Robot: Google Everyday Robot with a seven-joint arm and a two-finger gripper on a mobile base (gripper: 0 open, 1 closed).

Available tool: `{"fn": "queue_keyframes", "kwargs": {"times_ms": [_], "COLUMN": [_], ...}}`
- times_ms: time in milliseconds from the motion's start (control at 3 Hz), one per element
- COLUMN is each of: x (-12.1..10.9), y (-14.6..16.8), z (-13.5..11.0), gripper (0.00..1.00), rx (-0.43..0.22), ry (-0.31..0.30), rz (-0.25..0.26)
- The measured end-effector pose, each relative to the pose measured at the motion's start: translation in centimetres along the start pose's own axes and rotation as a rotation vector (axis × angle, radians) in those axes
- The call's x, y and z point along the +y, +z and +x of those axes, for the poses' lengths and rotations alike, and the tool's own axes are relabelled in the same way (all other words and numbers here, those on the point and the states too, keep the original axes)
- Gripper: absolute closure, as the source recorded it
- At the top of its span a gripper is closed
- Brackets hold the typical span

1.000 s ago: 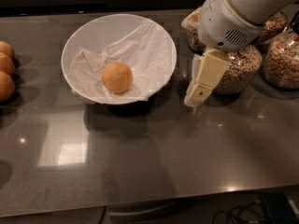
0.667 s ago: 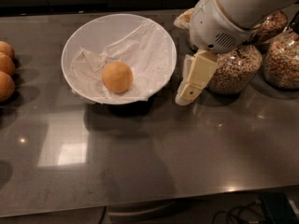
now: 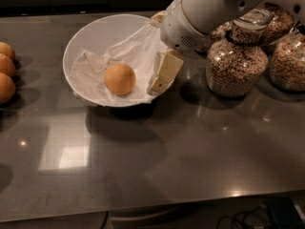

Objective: Pick orange from white bowl

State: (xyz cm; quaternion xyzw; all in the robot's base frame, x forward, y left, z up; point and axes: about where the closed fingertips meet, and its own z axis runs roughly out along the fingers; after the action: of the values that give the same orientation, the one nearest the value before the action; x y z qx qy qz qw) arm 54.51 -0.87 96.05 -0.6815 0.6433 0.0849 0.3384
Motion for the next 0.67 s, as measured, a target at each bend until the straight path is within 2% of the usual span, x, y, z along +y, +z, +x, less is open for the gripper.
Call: {"fn": "queue_keyframes", "kwargs": {"times_ms": [333, 667], "x": [-1.37, -1.38], "y": [2.13, 2.15], "z": [-0.22, -0.22], "gripper": [0.0, 0.0], "rx": [-0.041, -0.041], "ry": [0.019, 0.019], "rz": [-0.005, -0.005]}}
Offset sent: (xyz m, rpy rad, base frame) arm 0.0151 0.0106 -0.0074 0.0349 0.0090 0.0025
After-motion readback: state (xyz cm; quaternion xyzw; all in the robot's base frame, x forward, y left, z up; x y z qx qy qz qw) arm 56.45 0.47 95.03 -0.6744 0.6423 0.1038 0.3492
